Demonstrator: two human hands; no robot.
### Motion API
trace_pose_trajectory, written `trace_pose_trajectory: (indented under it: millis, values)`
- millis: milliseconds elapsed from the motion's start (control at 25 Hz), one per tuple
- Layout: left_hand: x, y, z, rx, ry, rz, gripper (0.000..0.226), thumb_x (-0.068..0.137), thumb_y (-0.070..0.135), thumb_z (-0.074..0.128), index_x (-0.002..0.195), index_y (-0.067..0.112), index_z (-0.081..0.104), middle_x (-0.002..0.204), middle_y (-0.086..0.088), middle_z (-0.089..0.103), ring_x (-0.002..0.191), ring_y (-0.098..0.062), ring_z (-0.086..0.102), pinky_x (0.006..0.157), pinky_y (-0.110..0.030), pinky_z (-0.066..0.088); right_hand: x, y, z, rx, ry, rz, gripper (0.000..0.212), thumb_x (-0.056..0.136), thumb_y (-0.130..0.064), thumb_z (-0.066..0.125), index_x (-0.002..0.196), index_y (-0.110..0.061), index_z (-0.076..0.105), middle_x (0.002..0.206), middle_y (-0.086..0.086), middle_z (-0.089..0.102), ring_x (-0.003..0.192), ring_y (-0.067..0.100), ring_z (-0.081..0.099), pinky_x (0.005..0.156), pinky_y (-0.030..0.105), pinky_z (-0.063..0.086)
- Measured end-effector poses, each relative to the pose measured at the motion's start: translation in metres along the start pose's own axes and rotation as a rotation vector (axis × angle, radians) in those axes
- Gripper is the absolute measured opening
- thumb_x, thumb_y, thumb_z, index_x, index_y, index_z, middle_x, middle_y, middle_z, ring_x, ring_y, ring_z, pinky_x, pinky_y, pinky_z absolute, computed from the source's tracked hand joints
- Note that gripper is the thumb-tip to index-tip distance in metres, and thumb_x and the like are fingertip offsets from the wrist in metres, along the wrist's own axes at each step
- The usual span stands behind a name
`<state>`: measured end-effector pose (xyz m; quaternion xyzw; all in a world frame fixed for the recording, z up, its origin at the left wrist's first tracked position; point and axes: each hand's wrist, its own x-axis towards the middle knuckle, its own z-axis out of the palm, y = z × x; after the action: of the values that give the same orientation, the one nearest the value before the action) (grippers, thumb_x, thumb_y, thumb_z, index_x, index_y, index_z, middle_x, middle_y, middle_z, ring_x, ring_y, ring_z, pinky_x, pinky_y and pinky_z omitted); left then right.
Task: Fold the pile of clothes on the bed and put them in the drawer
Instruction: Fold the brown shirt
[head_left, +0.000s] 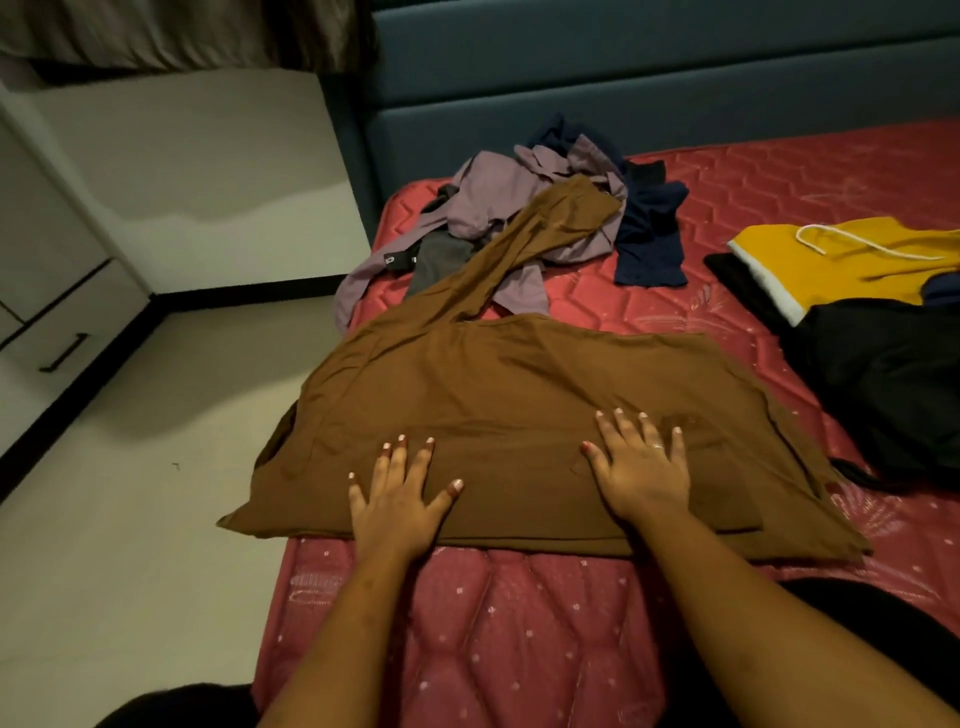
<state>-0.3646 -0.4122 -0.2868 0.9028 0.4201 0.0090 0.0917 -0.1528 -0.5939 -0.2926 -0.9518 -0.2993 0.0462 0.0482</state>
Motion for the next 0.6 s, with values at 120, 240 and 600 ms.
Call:
trace_pose_trajectory:
  millis: [120, 240, 600]
  values:
    - [-0.013, -0.053, -0.01, -0.067, -0.036, -0.098, 0.07, 0.089, 0.071, 0.021, 0.151, 0.042, 0.005, 0.162, 0.005, 0.002, 0.148, -0.018, -0.001, 0.115, -0.056, 0.004, -0.007, -0.03, -0.007, -0.107, 0.085, -0.07, 0.061, 0.099, -0.052, 0.02, 0.154, -0.026, 0.016, 0.161, -0.004, 0.009, 0.149, 0.019, 0.002, 0.116, 0.05, -0.003]
    - [-0.02, -0.073, -0.013, -0.142, -0.064, -0.116, 0.058, 0.097, 0.06, 0.021, 0.151, 0.045, 0.004, 0.162, 0.009, -0.002, 0.148, -0.016, -0.005, 0.113, -0.061, 0.002, -0.03, -0.121, 0.002, -0.01, -0.057, -0.507, 0.061, 0.1, -0.052, 0.022, 0.154, -0.028, 0.008, 0.162, -0.004, 0.003, 0.149, 0.016, -0.001, 0.117, 0.048, -0.002]
    - [0.007, -0.098, -0.003, -0.449, -0.069, -0.439, 0.046, 0.103, 0.044, 0.023, 0.148, 0.048, 0.015, 0.161, 0.005, -0.005, 0.147, -0.027, -0.01, 0.109, -0.066, 0.013, -0.016, -0.245, 0.038, 0.017, -0.042, -0.859, 0.068, 0.083, -0.057, 0.002, 0.149, -0.045, 0.016, 0.158, -0.016, 0.017, 0.148, 0.013, 0.009, 0.117, 0.045, 0.004]
